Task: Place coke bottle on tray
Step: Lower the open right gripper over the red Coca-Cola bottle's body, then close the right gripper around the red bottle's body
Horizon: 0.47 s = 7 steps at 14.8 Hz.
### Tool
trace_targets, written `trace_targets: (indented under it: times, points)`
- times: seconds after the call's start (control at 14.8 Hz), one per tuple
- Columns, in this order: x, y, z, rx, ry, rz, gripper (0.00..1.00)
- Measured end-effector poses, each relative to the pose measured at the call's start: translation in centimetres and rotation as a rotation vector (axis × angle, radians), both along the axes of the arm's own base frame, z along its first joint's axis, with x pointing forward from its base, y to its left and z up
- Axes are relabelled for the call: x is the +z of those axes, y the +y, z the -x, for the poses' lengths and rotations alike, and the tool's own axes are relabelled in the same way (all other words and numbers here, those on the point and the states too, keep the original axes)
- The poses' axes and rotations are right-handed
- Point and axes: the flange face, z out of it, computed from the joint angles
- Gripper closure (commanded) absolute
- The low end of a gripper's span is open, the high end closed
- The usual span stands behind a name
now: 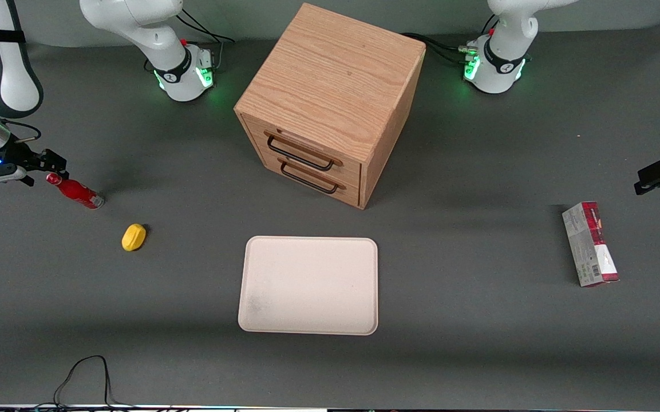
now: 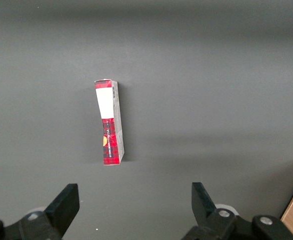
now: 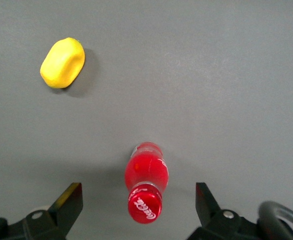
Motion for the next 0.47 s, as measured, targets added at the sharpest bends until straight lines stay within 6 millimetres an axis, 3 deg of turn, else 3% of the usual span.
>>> trace_targets:
  times: [0.47]
  points:
    - [-2.0,-0.5,0.3,0.025,0.007,-0.015,0.03]
